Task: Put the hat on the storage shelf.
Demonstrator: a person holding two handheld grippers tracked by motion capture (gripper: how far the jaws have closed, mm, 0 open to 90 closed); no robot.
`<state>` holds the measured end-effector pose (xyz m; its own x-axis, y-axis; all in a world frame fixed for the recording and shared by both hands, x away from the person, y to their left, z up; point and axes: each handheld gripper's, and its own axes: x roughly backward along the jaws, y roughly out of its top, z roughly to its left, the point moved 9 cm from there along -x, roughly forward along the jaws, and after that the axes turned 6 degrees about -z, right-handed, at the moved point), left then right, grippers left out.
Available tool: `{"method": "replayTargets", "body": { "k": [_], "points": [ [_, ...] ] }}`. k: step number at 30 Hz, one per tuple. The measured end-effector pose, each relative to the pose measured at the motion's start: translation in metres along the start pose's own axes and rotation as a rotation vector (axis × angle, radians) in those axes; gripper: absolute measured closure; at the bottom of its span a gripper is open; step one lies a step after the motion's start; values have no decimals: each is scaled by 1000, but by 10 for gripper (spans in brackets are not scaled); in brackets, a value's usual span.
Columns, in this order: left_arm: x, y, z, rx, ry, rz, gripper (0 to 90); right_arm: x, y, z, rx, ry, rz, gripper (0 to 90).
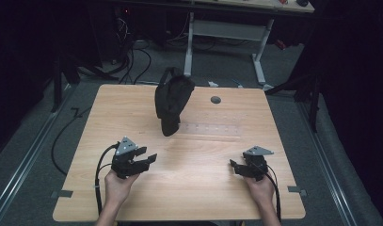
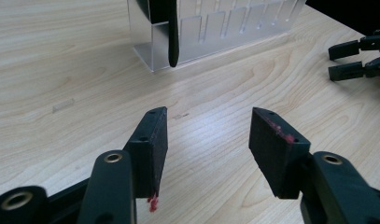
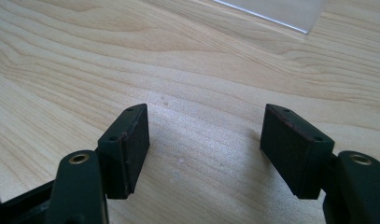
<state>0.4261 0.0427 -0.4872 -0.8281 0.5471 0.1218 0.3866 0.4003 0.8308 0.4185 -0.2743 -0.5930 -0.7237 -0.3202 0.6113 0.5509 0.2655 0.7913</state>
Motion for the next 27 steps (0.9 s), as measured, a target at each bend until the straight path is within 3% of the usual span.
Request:
{"method": "replayTargets", "body": {
  "k": [12,20,27],
  "points": [
    [-2,-15,15,15,40,9,444,0,0,0,2,0,0,330],
    [-9,-38,31,-29,88,47,426,0,0,0,1,0,0,330],
    [-15,-53,47,-63,139,51,393,0,0,0,1,0,0,330]
  ]
}}
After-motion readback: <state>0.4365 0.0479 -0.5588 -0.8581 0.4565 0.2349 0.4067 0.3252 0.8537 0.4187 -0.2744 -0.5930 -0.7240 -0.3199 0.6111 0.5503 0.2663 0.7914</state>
